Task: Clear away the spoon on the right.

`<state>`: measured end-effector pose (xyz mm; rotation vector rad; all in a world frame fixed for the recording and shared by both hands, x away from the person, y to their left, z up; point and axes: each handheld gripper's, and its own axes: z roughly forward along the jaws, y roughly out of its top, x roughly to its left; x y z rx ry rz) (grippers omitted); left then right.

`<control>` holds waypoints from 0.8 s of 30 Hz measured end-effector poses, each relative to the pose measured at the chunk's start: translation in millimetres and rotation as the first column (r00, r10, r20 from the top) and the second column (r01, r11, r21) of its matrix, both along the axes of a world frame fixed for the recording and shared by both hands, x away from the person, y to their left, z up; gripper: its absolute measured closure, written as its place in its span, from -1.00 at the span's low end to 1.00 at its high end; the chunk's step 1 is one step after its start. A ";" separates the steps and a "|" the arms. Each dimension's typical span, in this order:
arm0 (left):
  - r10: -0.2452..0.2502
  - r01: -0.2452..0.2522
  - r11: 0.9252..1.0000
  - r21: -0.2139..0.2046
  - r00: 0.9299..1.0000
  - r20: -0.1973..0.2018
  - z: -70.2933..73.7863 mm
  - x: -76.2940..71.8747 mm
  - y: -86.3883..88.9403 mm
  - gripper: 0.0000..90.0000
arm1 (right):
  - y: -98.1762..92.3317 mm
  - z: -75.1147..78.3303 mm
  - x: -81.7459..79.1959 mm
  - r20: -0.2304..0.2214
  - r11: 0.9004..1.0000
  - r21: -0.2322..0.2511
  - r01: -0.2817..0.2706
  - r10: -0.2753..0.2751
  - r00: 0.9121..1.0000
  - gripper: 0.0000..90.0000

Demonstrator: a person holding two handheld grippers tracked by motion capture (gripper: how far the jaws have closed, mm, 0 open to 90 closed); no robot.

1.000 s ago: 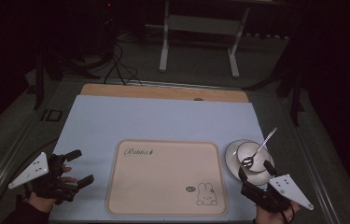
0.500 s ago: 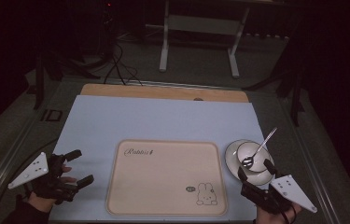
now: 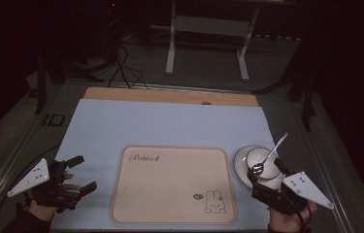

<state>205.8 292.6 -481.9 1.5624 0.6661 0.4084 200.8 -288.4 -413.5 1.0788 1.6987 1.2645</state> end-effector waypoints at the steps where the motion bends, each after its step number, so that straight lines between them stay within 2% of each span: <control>1: 0.000 0.000 1.000 0.000 1.000 0.000 0.0 0.0 0.0 -1.00 | 0.0 0.0 0.0 0.000 1.000 0.000 0.000 0.000 1.000 -0.75; 5: -0.001 0.001 1.000 0.000 1.000 -0.001 -0.1 0.2 0.3 -1.00 | -7.4 16.2 14.0 -0.043 1.000 0.017 -0.019 0.020 0.999 -0.78; 6: -0.002 0.002 1.000 -0.001 1.000 -0.001 0.0 0.1 0.3 -1.00 | -8.4 18.4 17.3 -0.047 1.000 0.018 -0.008 0.009 0.999 -0.78; 9: -0.003 0.003 1.000 -0.003 1.000 -0.002 -0.1 0.1 0.4 -1.00 | -13.1 23.4 25.7 -0.055 0.999 0.037 -0.022 0.024 0.998 -0.79; 13: -0.003 0.003 1.000 -0.006 1.000 -0.003 0.0 0.0 0.2 -1.00 | -16.1 27.6 31.1 -0.049 0.999 0.029 -0.035 0.036 0.998 -0.79; 17: -0.004 0.004 1.000 -0.006 1.000 -0.003 0.1 -0.2 0.1 -1.00 | -24.5 34.0 43.3 -0.067 0.997 0.022 -0.069 0.071 0.995 -0.75; 24: -0.005 0.005 1.000 -0.003 1.000 -0.002 0.0 0.0 0.0 -1.00 | -44.8 36.3 61.8 -0.068 0.999 0.030 -0.017 0.019 0.998 -0.69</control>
